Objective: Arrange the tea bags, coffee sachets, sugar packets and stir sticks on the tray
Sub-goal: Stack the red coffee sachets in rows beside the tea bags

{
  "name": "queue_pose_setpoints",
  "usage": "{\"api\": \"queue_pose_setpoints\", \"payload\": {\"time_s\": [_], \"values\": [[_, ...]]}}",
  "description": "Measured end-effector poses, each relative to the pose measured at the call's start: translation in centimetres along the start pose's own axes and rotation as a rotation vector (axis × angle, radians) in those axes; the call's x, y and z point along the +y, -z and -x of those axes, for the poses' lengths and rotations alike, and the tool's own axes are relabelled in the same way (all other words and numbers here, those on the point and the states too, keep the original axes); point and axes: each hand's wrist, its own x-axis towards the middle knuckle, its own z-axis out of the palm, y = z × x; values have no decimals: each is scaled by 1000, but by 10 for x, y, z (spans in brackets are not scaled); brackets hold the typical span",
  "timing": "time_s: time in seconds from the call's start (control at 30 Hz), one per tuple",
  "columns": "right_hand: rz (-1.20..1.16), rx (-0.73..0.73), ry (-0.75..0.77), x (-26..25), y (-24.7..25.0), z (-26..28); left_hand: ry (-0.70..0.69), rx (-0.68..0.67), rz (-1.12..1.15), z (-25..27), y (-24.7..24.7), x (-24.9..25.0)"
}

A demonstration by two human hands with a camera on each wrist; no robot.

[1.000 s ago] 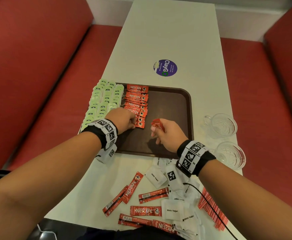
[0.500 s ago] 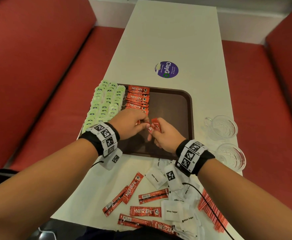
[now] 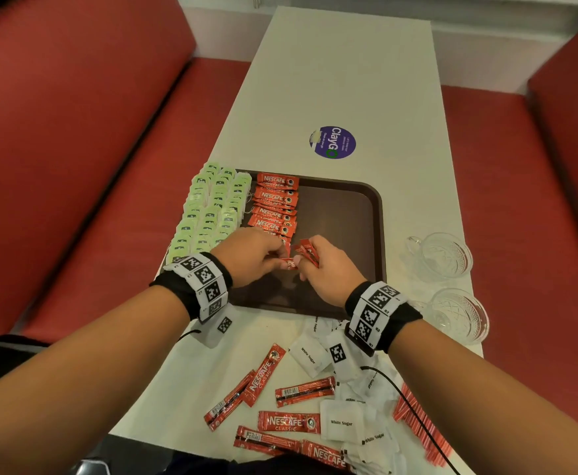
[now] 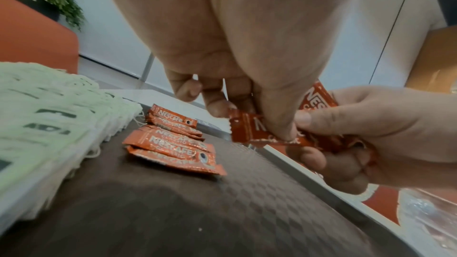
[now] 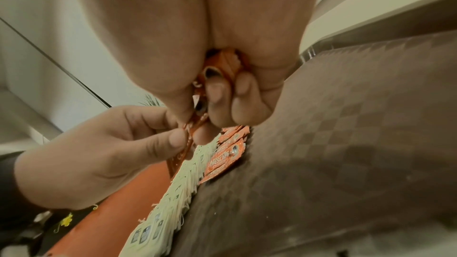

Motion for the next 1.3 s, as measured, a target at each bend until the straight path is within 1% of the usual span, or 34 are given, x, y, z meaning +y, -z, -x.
{"api": "queue_pose_setpoints", "payload": {"time_s": [0.07, 0.13, 0.23, 0.33, 0.43, 0.57, 0.67, 0.83, 0.97, 1.03, 1.1, 1.17, 1.23, 1.3], "values": [[-18, 3, -44, 1, 2, 1, 92, 7, -88, -1, 0, -11], [-7, -13, -73, 2, 4, 2, 160, -24, -189, -2, 0, -20], [25, -41, -93, 6, 5, 1, 203, -88, -259, -5, -4, -22], [46, -52, -103, 8, 3, -3, 226, -66, -273, -7, -11, -22], [118, -58, -109, 9, 1, -10, 205, -14, -221, -6, -16, -22], [163, -36, -127, 7, 3, -23, 159, -58, -189, -7, -16, -18], [159, -38, -123, 0, 4, -33, 171, -74, -154, -12, -14, -21], [9, -89, -107, -7, 1, -48, 169, -94, -163, -19, -10, -26], [-39, -115, -96, -11, -3, -53, 164, -81, -153, -21, -11, -28], [-49, -105, -108, -12, -6, -54, 159, -74, -150, -22, -12, -30], [-59, -63, -125, -9, -9, -54, 163, -72, -146, -22, -11, -30], [-71, 3, -141, -6, -10, -52, 159, -39, -116, -20, -8, -27], [-67, 55, -145, -3, -9, -48, 127, 45, -31, -16, -2, -22], [-16, 56, -105, 0, -8, -47, 76, 120, 76, -11, 5, -12]]}}
